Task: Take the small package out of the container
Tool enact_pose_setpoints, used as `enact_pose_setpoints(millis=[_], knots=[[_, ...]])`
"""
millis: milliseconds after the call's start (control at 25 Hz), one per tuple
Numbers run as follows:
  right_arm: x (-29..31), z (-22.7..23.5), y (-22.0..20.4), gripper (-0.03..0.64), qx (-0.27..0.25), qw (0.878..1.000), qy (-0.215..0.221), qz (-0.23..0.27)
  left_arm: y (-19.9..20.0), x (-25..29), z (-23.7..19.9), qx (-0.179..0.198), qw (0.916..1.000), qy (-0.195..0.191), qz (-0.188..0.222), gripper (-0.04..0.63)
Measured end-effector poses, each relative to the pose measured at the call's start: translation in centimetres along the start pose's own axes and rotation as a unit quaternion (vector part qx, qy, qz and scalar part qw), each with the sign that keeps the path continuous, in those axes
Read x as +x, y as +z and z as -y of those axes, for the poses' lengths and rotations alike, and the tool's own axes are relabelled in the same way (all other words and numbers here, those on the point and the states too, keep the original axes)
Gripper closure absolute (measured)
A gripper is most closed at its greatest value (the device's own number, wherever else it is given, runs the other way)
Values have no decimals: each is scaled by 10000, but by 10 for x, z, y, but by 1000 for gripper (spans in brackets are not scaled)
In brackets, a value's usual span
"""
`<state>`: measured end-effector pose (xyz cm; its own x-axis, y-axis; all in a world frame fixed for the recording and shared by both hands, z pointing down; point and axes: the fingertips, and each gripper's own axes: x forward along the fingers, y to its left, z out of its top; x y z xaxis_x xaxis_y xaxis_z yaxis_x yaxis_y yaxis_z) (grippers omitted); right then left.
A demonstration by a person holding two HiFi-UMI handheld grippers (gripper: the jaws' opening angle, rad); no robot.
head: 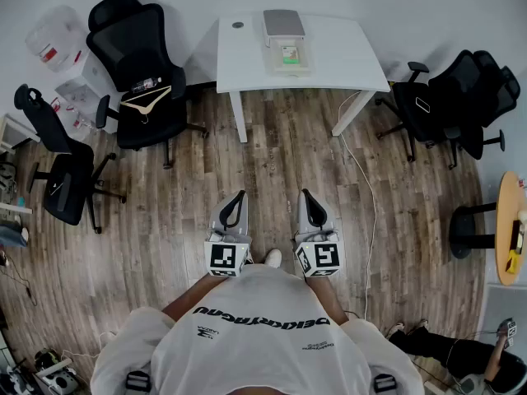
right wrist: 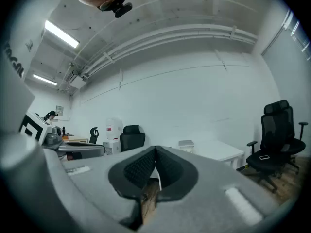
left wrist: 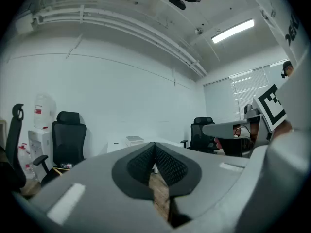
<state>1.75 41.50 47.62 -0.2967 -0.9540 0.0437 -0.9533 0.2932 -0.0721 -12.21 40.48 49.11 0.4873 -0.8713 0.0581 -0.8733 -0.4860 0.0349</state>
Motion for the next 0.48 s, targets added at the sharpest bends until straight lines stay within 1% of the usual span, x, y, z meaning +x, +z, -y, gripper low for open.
enact_pose_setpoints(millis=[240, 480], knots=[[-8, 16, 1, 618, 51, 10000, 16, -3, -1, 2, 18, 64, 10000, 3, -5, 600], [-13, 22, -8, 618, 173, 9993, 325, -102, -8, 2, 42, 165, 9999, 25, -43, 600]])
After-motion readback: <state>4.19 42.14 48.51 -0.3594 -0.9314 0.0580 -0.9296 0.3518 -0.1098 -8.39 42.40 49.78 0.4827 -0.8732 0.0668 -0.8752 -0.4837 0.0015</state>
